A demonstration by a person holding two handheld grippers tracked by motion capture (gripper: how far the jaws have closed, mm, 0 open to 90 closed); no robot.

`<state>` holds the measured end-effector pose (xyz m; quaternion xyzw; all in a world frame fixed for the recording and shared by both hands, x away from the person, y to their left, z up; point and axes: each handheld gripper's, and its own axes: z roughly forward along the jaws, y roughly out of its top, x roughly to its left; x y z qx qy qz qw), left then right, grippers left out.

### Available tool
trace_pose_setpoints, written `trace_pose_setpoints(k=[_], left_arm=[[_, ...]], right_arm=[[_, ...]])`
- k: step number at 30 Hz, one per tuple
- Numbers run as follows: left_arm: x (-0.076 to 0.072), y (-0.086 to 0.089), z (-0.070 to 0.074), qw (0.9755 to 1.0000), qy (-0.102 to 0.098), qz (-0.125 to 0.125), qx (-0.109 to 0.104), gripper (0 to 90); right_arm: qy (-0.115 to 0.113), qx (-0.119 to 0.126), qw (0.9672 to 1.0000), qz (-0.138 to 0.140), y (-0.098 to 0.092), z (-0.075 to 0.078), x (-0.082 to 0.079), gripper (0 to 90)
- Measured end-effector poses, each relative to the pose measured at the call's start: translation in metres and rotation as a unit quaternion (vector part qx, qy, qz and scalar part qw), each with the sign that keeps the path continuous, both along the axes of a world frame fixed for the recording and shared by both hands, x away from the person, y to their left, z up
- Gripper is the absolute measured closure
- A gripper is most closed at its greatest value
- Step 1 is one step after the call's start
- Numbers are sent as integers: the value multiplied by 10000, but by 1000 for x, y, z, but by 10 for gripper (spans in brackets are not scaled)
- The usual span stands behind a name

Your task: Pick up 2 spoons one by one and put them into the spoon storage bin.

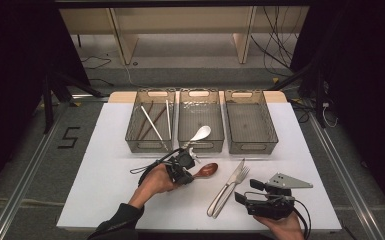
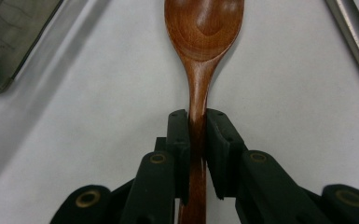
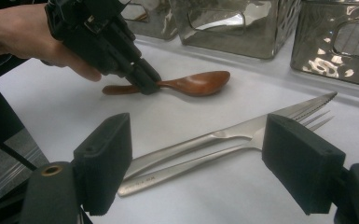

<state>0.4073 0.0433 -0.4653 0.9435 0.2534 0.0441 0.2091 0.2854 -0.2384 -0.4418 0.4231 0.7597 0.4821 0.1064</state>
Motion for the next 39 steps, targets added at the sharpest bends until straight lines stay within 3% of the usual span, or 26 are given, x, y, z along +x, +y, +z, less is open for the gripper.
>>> trace_pose_setpoints(k=[18,25,39], left_arm=[[3,17,13,9980,-102,274,-566,806],[5,23,19,9957,-178,430,-802,806],[6,28,30,9923,-276,577,-1060,806]], right_arm=[[-19,-1,10000,3,0,0,-1,251],[-18,1,10000,2,-1,0,0,251],[-12,3,10000,4,0,0,0,251]])
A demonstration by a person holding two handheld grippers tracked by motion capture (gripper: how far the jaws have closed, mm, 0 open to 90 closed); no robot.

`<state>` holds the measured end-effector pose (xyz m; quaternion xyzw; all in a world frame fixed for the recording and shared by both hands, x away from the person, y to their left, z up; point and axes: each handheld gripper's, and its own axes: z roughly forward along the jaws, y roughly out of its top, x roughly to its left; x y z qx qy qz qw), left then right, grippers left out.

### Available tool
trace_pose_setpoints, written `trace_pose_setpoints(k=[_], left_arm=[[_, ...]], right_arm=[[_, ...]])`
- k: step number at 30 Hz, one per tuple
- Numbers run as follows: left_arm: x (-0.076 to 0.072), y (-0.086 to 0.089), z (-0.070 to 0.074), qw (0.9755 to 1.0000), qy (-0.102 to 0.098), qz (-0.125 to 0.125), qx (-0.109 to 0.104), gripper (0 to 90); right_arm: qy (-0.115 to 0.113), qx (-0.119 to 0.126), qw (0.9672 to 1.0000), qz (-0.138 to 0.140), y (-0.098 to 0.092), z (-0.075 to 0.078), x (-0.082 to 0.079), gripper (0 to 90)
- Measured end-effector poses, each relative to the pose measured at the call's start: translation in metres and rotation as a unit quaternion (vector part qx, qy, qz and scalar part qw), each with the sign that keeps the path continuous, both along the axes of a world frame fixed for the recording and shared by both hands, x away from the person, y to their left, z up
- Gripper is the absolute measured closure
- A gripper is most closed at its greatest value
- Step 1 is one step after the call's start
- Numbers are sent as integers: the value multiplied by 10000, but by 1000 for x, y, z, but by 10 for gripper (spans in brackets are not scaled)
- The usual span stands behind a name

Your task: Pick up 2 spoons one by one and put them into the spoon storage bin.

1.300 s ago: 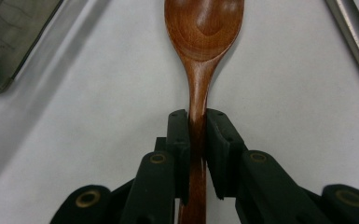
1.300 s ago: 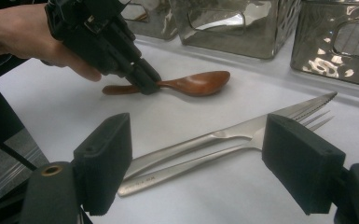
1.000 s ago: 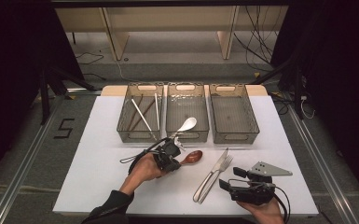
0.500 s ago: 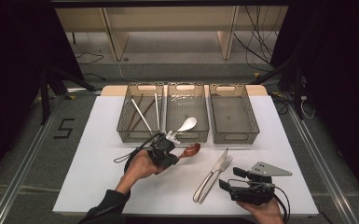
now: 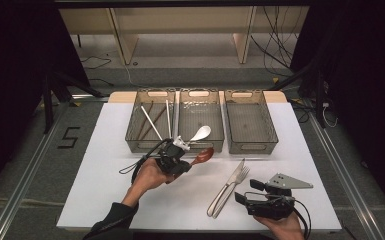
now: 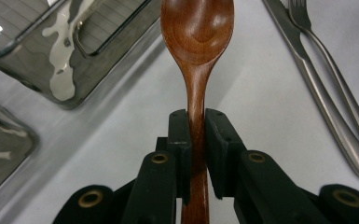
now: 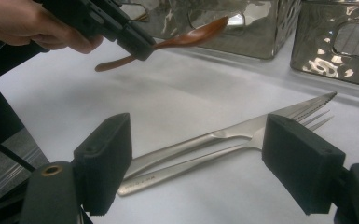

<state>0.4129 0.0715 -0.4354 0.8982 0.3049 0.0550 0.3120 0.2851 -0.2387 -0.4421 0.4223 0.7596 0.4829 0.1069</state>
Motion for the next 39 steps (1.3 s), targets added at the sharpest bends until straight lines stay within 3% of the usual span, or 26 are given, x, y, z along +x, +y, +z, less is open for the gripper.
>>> trace_pose_setpoints(k=[20,25,33,36,39], left_arm=[[7,7,27,9977,-306,269,-536,805],[13,9,35,9959,-346,392,-734,805],[23,9,46,9938,-481,545,-843,805],[31,10,47,9925,-447,647,-937,805],[39,10,47,9925,-486,682,-892,805]], right_arm=[[0,49,10000,-42,-1,1,0,250],[11,67,10000,-40,-1,0,1,250],[9,84,10000,-37,-1,0,1,250],[19,92,10000,-32,-1,0,1,250],[18,92,10000,-18,0,0,1,250]])
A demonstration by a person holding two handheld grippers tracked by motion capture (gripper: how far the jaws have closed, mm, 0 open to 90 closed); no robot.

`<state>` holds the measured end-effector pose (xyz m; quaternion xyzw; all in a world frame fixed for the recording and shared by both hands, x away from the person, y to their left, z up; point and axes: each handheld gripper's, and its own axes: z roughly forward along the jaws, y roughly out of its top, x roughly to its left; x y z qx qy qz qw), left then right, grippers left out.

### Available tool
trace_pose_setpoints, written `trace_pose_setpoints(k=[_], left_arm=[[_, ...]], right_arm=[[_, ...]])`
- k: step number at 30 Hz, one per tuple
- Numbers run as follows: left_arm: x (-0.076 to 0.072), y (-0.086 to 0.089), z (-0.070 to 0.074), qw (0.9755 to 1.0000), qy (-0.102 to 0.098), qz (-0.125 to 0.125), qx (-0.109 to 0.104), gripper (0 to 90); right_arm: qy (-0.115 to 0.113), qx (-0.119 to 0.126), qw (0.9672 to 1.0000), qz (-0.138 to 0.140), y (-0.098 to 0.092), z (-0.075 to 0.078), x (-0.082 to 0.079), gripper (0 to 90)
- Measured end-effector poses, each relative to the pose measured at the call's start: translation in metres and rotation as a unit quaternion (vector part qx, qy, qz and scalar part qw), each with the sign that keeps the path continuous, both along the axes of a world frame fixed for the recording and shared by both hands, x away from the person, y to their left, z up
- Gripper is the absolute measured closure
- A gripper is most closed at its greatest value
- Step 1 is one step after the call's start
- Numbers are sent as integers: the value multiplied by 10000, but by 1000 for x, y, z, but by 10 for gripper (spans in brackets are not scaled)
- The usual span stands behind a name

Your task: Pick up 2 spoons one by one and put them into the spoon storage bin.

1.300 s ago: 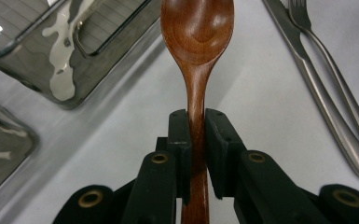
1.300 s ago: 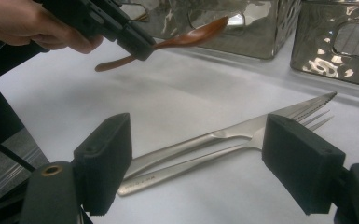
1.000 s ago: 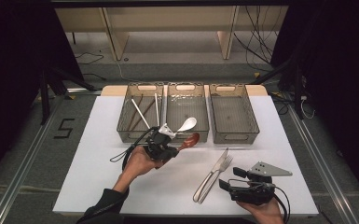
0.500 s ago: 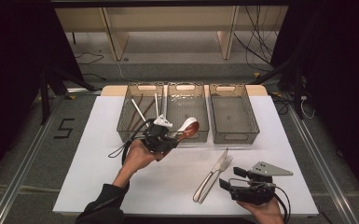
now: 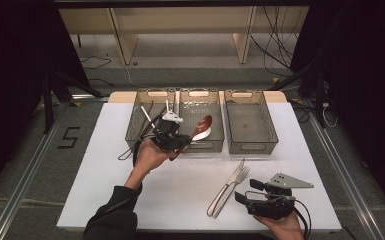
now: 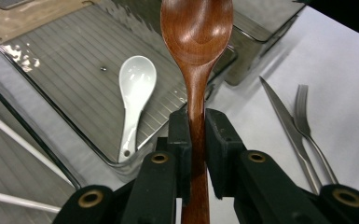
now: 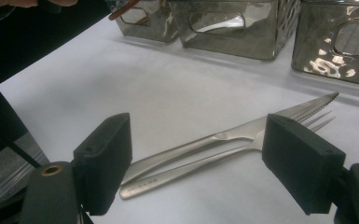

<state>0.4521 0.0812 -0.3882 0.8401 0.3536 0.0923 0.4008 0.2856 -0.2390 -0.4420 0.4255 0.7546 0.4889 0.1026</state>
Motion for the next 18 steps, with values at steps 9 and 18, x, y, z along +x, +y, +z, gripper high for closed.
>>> trace_pose_setpoints(k=[9,18], left_arm=[[22,-4,9,9997,-105,222,-67,805],[40,-11,11,9994,-111,313,50,805]], right_arm=[[7,-6,10000,0,-1,0,0,250],[3,-5,10000,-3,-1,0,0,250]])
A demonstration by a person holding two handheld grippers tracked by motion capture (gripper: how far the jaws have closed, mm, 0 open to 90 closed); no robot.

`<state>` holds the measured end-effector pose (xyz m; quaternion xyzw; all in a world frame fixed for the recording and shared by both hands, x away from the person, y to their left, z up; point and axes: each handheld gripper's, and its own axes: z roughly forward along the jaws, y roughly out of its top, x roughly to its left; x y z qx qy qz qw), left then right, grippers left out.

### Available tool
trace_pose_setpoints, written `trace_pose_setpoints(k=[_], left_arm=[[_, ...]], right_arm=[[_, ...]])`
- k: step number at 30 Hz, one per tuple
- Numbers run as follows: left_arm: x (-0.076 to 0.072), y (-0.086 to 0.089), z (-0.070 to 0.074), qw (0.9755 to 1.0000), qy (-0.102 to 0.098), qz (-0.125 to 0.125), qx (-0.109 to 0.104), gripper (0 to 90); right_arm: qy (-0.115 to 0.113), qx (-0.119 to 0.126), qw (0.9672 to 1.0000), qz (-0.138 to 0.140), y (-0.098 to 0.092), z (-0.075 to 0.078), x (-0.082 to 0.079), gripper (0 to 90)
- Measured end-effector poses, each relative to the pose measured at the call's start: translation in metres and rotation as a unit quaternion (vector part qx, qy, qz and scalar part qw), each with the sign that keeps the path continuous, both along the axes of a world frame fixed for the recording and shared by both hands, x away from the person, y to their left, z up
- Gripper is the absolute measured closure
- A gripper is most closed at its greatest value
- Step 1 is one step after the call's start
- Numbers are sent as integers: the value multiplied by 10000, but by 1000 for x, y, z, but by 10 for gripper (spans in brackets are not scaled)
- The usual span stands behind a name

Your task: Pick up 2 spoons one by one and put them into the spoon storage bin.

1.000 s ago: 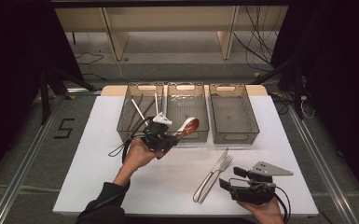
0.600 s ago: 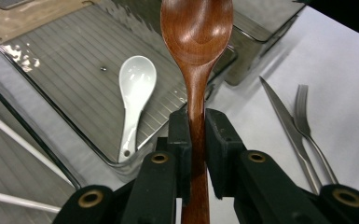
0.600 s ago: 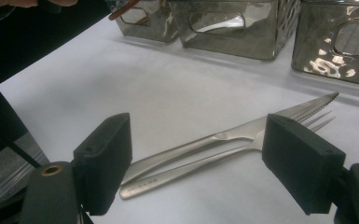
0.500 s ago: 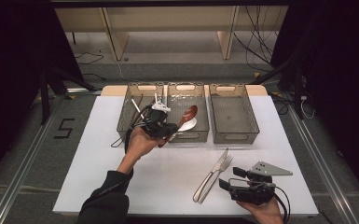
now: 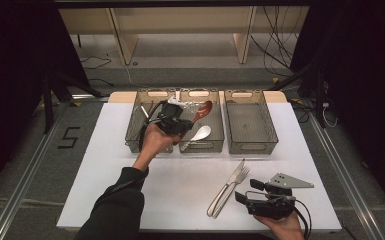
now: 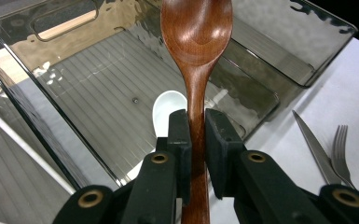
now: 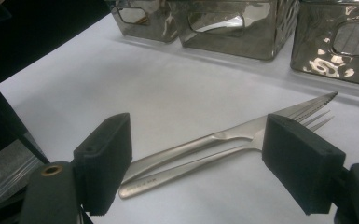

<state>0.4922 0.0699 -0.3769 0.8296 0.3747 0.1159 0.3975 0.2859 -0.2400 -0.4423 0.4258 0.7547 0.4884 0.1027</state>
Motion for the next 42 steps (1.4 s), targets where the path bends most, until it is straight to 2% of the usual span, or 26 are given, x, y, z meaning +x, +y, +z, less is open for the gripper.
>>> trace_pose_setpoints(k=[8,14,22,42], left_arm=[[15,-6,-1,9999,7,105,-10,805],[22,-10,1,9997,-14,207,-115,805],[32,-16,-3,9996,1,286,-68,805],[41,-21,-16,9990,27,452,-46,803]], right_arm=[[1,7,10000,3,0,0,0,250],[13,9,10000,-2,-1,0,0,250],[8,8,10000,4,-1,0,0,250],[1,3,10000,17,-1,1,0,250]])
